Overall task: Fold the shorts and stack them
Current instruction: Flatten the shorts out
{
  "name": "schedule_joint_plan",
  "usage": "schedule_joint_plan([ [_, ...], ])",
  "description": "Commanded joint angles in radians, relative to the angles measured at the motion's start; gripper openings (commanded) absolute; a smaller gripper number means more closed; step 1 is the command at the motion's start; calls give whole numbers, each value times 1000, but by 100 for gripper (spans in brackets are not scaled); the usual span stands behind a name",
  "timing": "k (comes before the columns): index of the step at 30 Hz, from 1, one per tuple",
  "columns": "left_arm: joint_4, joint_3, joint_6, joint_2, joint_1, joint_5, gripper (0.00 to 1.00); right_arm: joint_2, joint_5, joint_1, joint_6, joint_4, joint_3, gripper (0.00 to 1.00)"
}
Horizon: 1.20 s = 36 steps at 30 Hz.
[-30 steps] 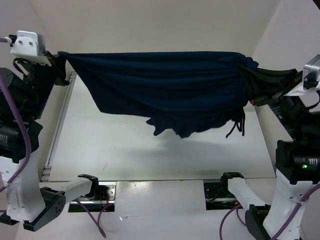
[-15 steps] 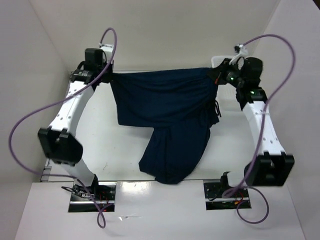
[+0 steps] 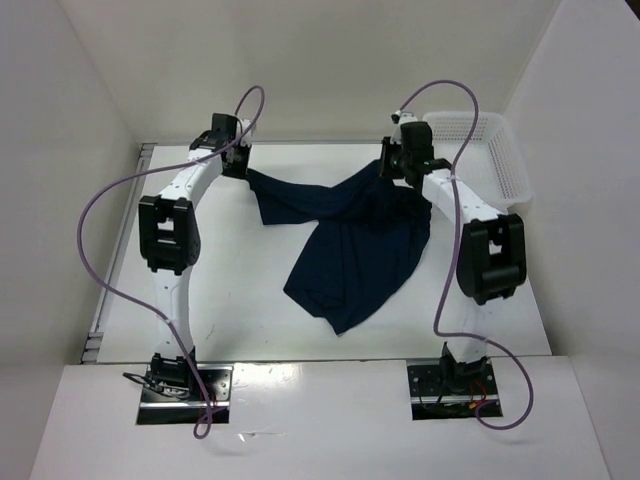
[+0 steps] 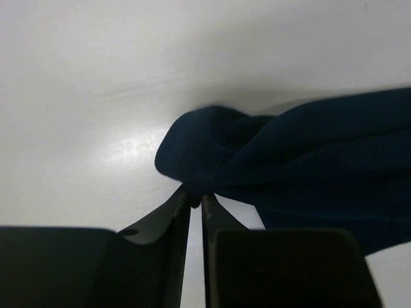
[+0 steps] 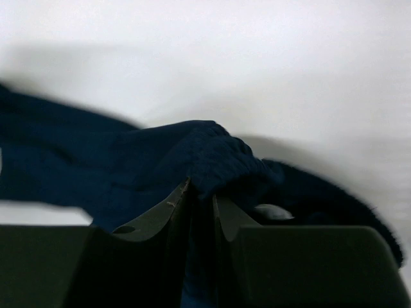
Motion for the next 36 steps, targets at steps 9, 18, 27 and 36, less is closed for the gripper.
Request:
schedule_joint_plan([
  [9, -153, 545, 2, 205, 10, -53, 46, 297, 425, 10, -87, -8, 543, 35],
  [18, -71, -286, 2, -363, -296, 21, 60, 23, 287, 10, -228, -28, 273, 84],
  [27, 31, -700, 2, -478, -606, -40, 60, -303, 176, 10, -337, -79, -345, 79],
  [36, 146, -691, 2, -337, -676, -92, 60, -312, 227, -12, -328, -45, -479, 73],
])
